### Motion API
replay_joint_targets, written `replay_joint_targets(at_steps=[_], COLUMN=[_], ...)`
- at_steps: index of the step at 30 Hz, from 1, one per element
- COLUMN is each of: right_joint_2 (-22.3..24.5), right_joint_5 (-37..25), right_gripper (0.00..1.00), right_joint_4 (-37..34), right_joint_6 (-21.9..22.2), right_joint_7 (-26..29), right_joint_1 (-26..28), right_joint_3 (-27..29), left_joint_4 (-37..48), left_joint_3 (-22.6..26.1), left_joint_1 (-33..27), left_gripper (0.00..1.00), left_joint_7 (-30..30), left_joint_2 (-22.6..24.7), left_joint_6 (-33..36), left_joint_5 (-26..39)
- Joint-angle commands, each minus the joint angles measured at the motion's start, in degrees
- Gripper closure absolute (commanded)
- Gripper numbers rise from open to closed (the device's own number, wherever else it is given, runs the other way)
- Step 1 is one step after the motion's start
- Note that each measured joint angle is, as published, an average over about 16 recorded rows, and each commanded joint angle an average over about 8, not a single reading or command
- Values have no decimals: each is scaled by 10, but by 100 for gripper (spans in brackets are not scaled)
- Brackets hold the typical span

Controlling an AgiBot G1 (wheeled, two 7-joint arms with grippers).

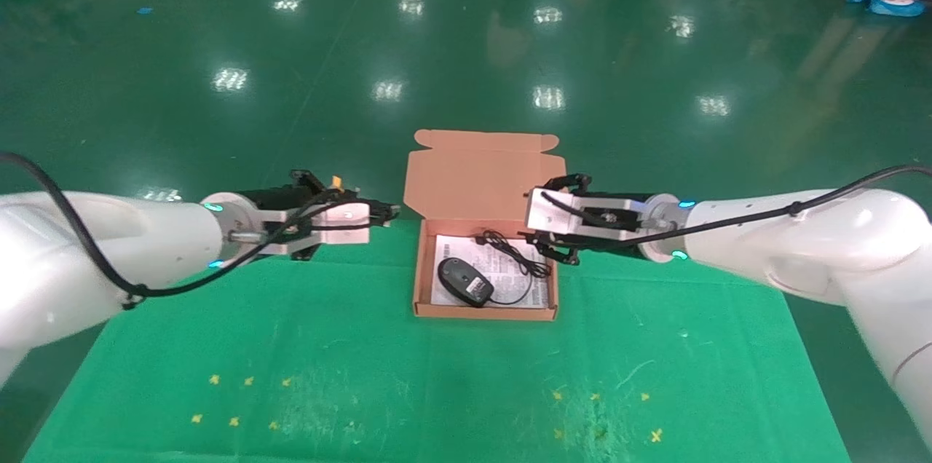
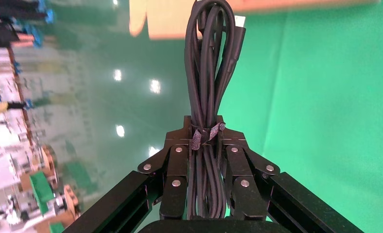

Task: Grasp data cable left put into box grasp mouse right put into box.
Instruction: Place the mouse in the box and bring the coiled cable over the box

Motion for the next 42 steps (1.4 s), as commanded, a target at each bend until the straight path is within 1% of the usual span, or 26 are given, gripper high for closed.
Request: replay_joint_targets(at_steps=[1, 5, 10, 16, 20, 23, 28, 36, 37, 42], right_joint_2=[11, 43, 94, 159, 201, 231, 273, 313, 316, 325], right_joint_5=[3, 1, -10, -34, -54, -71, -98, -133, -137, -146], right_gripper=[0, 0, 0, 0, 0, 0, 0, 0, 0, 0], right_joint_4=[8, 44, 110, 206, 272, 321, 393, 471, 477, 499], right_joint_6=[-2, -6, -9, -5, -1, 1, 5, 10, 11, 13], right_joint_7=[2, 22, 65, 141, 200, 244, 315, 400, 408, 430], right_joint_1=[2, 1, -7, -24, -39, -50, -66, -82, -83, -88], right_joint_3=[3, 5, 3, -1, -5, -7, -9, -8, -7, -7], left_joint_4=[3, 36, 93, 166, 206, 224, 243, 266, 268, 273], left_joint_3=[1, 7, 16, 32, 53, 81, 142, 236, 245, 280], left_joint_1=[3, 7, 13, 20, 20, 18, 11, -7, -10, -23], left_gripper=[100, 100, 100, 100, 100, 100, 100, 100, 92, 29], left_joint_7=[3, 16, 41, 82, 106, 118, 123, 107, 104, 94], left_joint_2=[7, 37, 83, 134, 156, 163, 168, 171, 171, 171], left_joint_6=[-10, -53, -123, -204, -247, -277, -318, -358, -360, -364], left_joint_5=[-1, 1, 0, -20, -44, -68, -109, -164, -171, -195])
